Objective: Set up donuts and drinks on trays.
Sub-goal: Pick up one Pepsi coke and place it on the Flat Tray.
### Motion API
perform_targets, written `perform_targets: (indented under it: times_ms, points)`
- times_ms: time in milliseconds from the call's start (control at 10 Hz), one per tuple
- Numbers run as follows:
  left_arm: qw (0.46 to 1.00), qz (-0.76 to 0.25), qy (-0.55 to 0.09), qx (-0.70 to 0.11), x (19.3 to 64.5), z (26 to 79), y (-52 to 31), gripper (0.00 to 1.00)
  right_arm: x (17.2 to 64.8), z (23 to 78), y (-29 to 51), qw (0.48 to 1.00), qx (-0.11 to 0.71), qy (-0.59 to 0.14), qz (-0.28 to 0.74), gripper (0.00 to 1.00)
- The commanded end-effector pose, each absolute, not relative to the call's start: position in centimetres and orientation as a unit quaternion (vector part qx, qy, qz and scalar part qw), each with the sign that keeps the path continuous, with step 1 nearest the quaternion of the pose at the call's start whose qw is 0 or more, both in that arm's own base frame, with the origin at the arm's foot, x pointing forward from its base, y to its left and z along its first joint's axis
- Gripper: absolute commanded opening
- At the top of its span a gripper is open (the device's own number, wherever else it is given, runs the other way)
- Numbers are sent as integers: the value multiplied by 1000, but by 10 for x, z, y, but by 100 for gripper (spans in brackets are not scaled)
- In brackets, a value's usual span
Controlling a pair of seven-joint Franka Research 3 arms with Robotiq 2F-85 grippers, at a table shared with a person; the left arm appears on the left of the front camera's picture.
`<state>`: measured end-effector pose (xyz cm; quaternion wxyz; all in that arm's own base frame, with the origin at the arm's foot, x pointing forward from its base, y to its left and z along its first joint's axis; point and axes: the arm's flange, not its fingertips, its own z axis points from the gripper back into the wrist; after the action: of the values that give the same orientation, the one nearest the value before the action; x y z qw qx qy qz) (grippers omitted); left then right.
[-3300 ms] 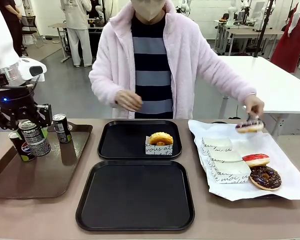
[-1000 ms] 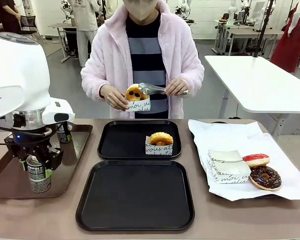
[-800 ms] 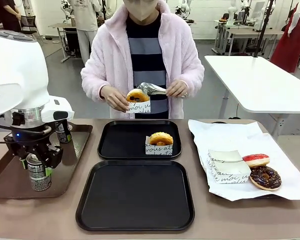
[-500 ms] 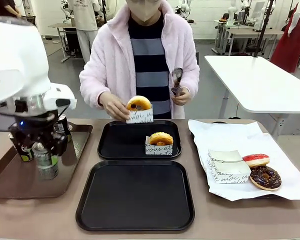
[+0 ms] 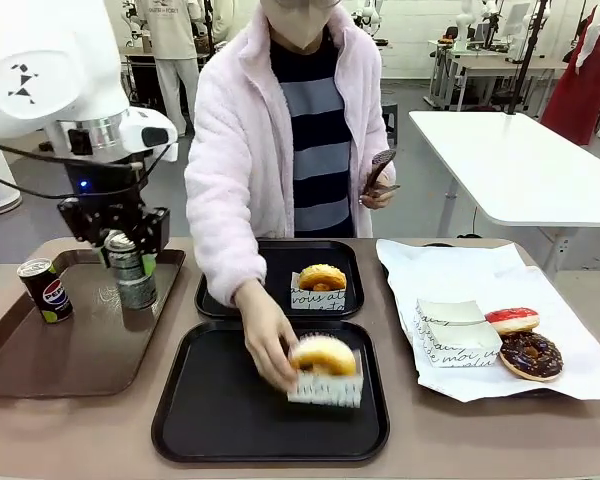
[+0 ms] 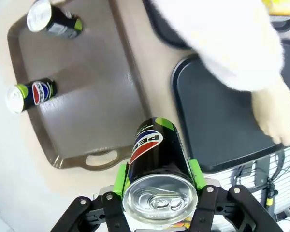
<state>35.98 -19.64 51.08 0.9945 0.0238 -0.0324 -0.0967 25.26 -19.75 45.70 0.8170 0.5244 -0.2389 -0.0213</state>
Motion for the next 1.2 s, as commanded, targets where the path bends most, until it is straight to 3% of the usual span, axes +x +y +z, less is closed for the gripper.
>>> perform_targets:
  times_ms: [0, 200, 500, 800, 1100]
  points:
    - [993, -113, -27, 27, 315, 493, -144, 58, 252, 457, -199, 815, 528, -238, -19, 100]
    - [989, -127, -59, 40, 277, 484, -129, 58, 252, 457, -199, 815, 528, -238, -19, 100]
    - [990, -124, -59, 45, 280, 482, -133, 58, 252, 457, -199, 815, 528, -238, -19, 100]
    - [993, -105, -53, 28, 327, 514, -162, 58, 252, 457, -199, 815, 528, -238, -19, 100]
    - [992, -110, -58, -36, 419, 554, -225, 58, 252, 457, -199, 815, 528, -238, -19, 100]
